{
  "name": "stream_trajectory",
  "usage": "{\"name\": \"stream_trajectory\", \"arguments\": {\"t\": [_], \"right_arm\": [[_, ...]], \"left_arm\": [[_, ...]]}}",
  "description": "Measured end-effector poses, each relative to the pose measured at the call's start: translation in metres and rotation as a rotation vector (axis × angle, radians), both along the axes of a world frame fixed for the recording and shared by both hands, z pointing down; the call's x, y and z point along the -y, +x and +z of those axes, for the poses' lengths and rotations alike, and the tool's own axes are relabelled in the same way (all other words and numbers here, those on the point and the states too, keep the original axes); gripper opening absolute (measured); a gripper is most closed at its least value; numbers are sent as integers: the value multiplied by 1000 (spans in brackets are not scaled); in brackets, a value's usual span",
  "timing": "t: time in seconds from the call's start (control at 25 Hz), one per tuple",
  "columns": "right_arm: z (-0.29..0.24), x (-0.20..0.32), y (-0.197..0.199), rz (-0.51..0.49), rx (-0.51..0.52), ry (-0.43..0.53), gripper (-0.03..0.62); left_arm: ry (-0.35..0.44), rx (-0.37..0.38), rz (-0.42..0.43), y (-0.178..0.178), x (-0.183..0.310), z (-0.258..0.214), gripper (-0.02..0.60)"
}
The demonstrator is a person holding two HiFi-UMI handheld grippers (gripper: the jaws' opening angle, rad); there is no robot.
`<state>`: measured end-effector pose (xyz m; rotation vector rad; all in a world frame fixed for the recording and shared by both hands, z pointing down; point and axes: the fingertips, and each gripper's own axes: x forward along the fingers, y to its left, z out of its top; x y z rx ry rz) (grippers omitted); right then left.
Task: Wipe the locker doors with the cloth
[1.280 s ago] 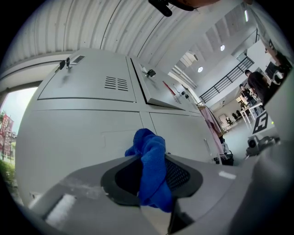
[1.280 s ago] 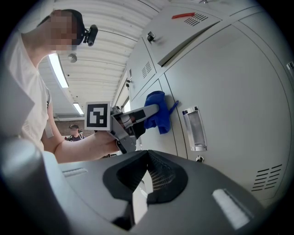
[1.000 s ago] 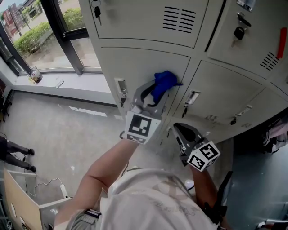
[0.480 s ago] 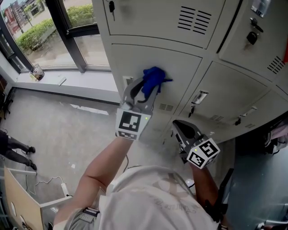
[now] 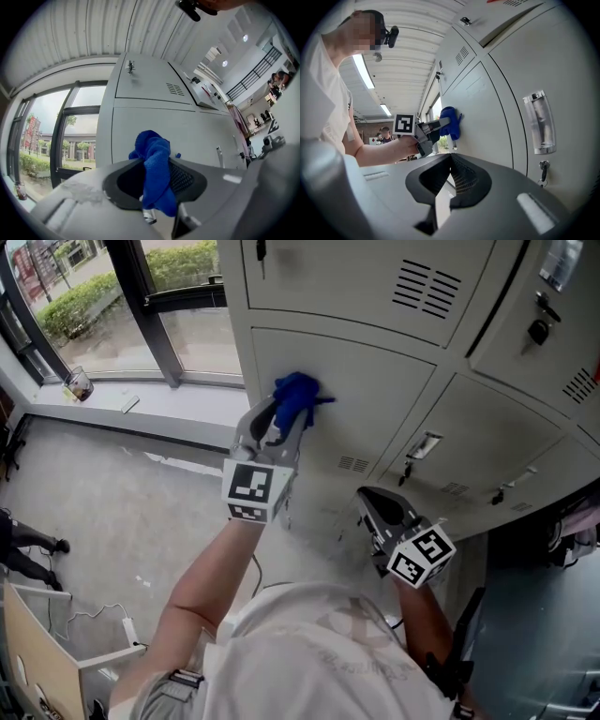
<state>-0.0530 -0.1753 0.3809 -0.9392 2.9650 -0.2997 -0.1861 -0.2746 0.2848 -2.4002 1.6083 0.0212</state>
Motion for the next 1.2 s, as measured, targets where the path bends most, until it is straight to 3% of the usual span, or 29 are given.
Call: {"name": "stream_trajectory", "arguments": {"t": [0.52,0.68,0.88,1.2], "right_arm": [[4,-6,-5,-3,3,-18,8],[3,-9,-8,-7,5,-17,8],[4,-11,-6,-3,-1,-19,8],[6,-14,-9,-13,7,-35,8]], "left_arm": [[-21,-42,-58,-35,1,9,141],[-60,-73,-82,-48,0,14,142],[-46,-43,-131,-70,3,20,143],[-84,-78,-210,-98,-2,35,141]]}}
